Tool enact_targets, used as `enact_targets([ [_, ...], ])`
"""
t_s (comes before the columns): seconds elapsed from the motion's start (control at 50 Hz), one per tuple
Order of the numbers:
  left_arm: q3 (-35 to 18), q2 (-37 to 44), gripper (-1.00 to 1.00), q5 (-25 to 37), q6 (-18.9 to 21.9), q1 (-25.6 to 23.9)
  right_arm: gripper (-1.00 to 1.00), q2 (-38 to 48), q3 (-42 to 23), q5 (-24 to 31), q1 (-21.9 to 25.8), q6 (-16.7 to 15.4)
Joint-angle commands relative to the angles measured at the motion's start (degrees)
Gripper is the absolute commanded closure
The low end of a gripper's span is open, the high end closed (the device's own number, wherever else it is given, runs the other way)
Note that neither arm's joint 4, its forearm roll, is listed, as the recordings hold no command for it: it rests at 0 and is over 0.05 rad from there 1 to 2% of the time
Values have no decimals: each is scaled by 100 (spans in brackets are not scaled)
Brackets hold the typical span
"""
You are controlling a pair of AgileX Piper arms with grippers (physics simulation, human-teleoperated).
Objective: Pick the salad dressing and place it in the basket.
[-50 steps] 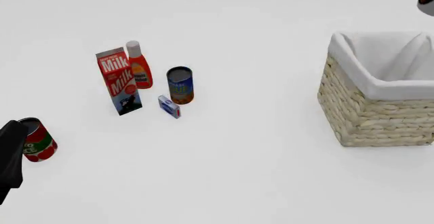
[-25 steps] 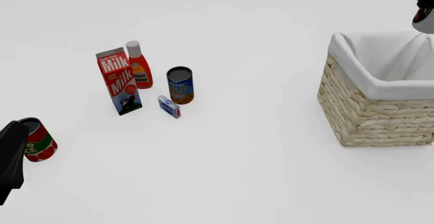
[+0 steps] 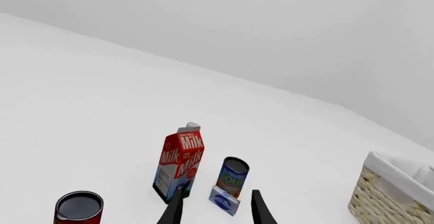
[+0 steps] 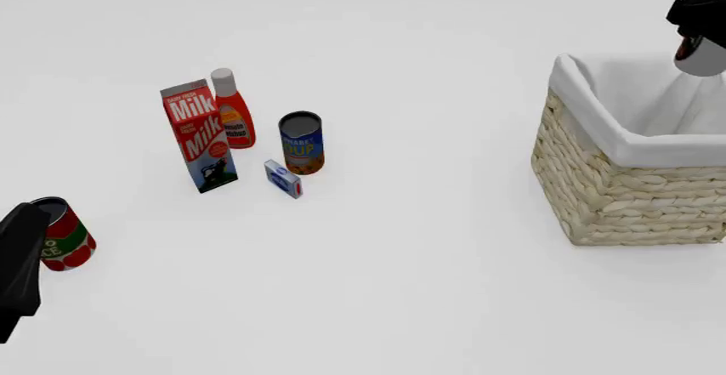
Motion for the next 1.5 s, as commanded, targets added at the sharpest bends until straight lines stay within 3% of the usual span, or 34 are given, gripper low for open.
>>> enact_targets([
  [0.02, -1, 1, -100, 104, 988, 74, 100, 266, -29, -70, 9, -8],
  [0.9, 0, 1, -100, 145, 963, 79, 100, 372, 100, 76, -33, -91],
  [0.92, 0, 1, -100, 145, 967, 77, -100, 367, 88, 79, -28, -97],
  [1.5, 0, 1, -100, 118, 959, 85, -100, 195, 90, 145, -29, 30],
])
